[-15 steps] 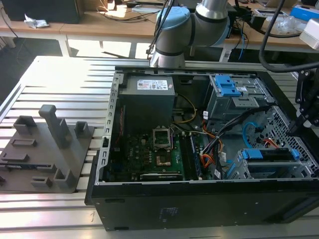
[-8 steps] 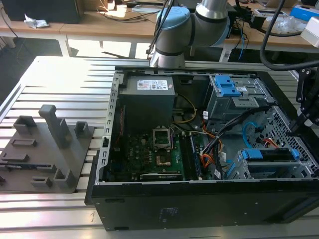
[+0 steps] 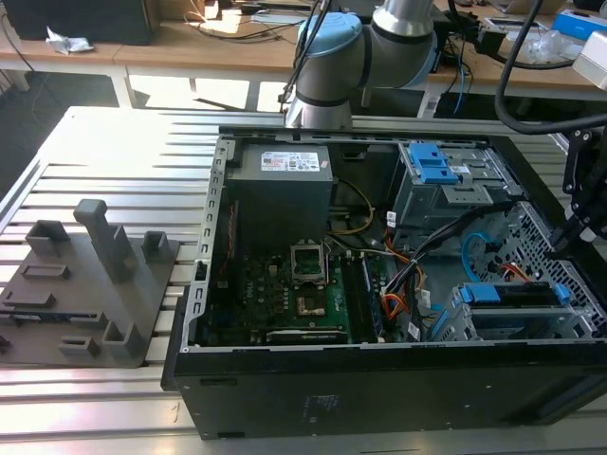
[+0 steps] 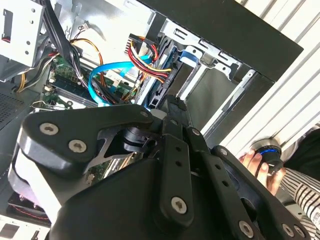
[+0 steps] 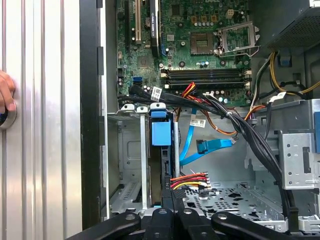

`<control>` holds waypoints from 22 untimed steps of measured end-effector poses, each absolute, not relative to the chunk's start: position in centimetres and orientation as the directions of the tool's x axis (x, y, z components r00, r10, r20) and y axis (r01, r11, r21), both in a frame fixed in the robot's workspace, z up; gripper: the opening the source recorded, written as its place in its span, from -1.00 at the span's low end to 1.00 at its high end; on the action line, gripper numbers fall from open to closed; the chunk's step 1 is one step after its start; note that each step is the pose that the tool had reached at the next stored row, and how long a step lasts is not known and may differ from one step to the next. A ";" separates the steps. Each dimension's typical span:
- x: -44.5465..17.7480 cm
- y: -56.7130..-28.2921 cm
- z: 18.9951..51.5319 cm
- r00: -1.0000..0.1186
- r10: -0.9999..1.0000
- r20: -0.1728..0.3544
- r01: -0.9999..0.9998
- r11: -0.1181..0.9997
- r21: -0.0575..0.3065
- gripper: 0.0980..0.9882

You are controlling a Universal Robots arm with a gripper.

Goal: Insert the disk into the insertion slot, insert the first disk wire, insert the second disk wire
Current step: 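Insert the second disk wire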

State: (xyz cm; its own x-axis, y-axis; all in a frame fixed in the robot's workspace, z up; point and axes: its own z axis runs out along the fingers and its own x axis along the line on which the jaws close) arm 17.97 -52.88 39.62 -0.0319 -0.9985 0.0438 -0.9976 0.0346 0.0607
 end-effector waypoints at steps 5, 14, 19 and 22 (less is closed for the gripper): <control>18.0 -52.9 39.6 -0.032 -0.999 0.044 -0.998 0.035 0.061 -0.54; 14.2 -52.9 39.6 -0.031 -0.999 0.044 -0.998 0.034 0.061 -0.54; 13.4 -51.2 39.1 -0.008 -0.999 0.044 -0.998 0.010 0.061 -0.54; 13.4 -50.5 38.3 0.000 -0.999 0.044 -0.998 0.003 0.061 -0.54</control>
State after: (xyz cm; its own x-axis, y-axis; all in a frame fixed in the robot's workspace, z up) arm 13.35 -50.48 38.27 -0.0002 -0.9990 0.0438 -0.9982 0.0029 0.0605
